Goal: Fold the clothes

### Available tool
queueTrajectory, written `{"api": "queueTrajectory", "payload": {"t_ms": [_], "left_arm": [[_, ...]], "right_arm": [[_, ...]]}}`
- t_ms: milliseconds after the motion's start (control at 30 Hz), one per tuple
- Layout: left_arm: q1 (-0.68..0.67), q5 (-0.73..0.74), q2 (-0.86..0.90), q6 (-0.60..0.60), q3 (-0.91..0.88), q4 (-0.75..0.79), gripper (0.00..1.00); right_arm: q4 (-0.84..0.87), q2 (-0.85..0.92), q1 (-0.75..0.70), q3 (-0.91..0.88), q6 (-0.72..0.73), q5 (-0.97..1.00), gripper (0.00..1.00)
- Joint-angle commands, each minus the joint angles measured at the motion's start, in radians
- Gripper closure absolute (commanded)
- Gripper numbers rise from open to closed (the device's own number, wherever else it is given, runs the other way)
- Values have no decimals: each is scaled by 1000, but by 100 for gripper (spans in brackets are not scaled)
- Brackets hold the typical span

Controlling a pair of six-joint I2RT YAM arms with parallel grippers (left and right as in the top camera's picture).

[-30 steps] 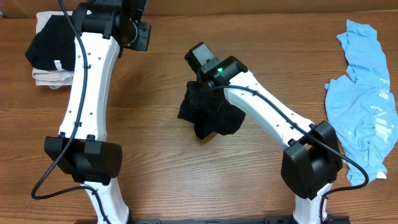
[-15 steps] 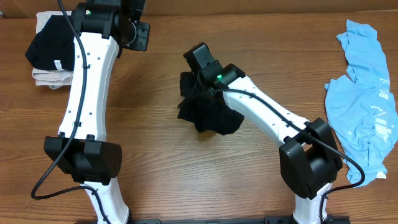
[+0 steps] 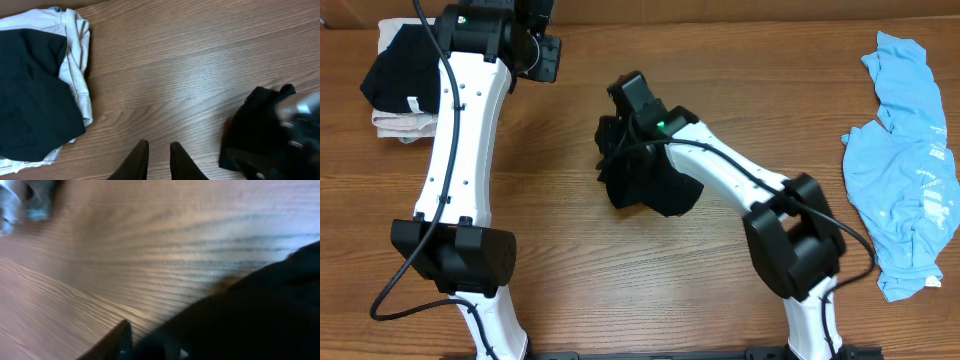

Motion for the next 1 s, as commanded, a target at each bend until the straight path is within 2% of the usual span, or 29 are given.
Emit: {"api": "queueTrajectory", "payload": {"t_ms": [0, 167, 300, 400, 533, 567, 700, 733, 767, 867, 967], "left_arm": [[6, -5, 9, 19, 11, 2, 82], [6, 6, 9, 18, 11, 6, 79], [6, 6, 9, 18, 11, 6, 78], [6, 57, 9, 18, 11, 1, 73], [3, 216, 9, 27, -17, -12, 42], [1, 236, 9, 34, -37, -11, 32], [-7, 280, 9, 87, -171, 25, 7], [-8, 311, 9, 123, -213, 39, 2], [-9, 344, 9, 159, -248, 50, 0], [-9, 455, 9, 264, -343, 78, 0], [-12, 481, 9, 278, -410, 123, 0]], "right_arm": [[-2, -8, -6, 42, -1, -59, 56], [-117, -45, -29, 195, -82, -133, 49], [-330, -62, -48, 407, -164, -136, 45], [-540, -62, -80, 578, -171, -43, 39], [-688, -63, -169, 655, -171, -22, 31], [-713, -63, -195, 658, -171, -22, 28], [-834, -63, -323, 658, -171, -30, 15], [-855, -63, -351, 658, -171, -29, 6], [-877, -63, -385, 658, -172, -29, 0], [-919, -62, -472, 656, -195, -27, 0], [-949, -62, -546, 652, -209, -26, 0]]}}
